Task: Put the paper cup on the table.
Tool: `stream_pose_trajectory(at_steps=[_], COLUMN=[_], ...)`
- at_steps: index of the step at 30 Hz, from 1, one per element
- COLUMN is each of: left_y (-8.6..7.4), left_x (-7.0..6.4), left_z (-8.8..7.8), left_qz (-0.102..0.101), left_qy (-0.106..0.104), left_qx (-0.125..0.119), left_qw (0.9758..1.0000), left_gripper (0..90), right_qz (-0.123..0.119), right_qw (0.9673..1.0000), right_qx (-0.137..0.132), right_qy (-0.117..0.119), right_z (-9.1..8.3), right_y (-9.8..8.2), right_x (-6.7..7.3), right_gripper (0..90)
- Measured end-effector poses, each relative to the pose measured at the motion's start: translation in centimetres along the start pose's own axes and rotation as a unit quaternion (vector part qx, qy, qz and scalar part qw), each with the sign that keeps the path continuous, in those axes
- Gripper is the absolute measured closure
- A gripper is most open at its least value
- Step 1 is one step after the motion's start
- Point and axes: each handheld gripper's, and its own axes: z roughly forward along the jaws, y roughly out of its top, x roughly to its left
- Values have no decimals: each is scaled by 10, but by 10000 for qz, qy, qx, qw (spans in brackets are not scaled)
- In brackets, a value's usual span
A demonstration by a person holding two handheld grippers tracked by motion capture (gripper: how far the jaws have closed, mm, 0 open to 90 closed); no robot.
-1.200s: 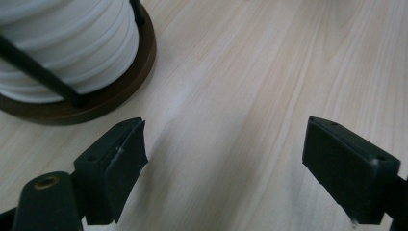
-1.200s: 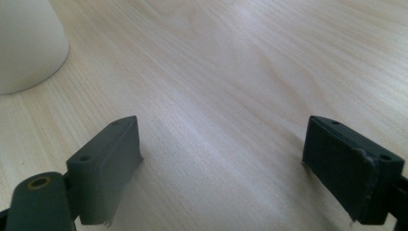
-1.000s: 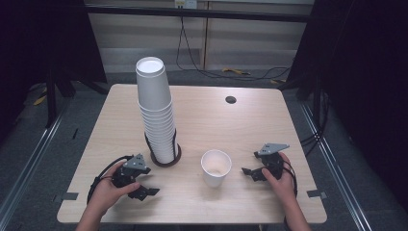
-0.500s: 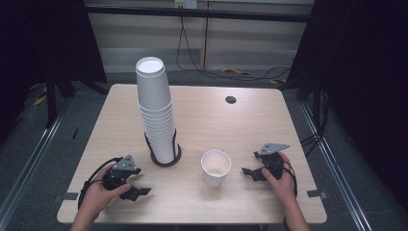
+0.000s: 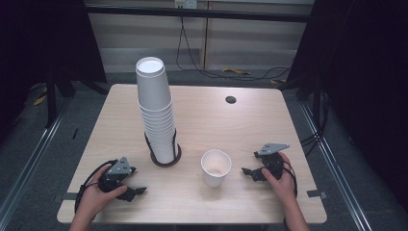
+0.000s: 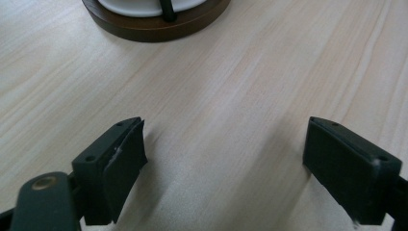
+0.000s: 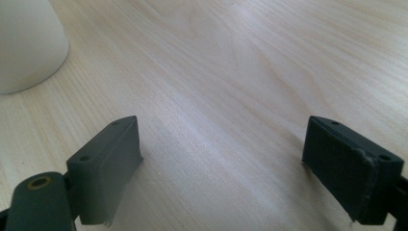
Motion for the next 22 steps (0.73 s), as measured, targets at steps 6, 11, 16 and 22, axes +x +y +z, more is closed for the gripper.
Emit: stream_pose_trajectory(at_steps=[6, 11, 16, 22], left_y=[-4, -4, -3, -3], left_x=[1, 2, 3, 3], left_z=[4, 4, 6, 6], left_qz=[-17, -67, -137, -143], left_qy=[22, 74, 233, 229], left_qx=[-201, -195, -124, -118], left_qw=[9998, 9998, 9996, 9996], left_gripper=[57, 49, 0, 0], right_qz=[2, 1, 2, -10], right_qw=[10000, 10000, 10000, 10000], right_qx=[-8, -9, -6, -13], right_qy=[23, 15, 18, -14], right_z=[0, 0, 0, 0], right_y=[0, 0, 0, 0], right_x=[0, 0, 0, 0], right_gripper=[127, 126, 126, 123])
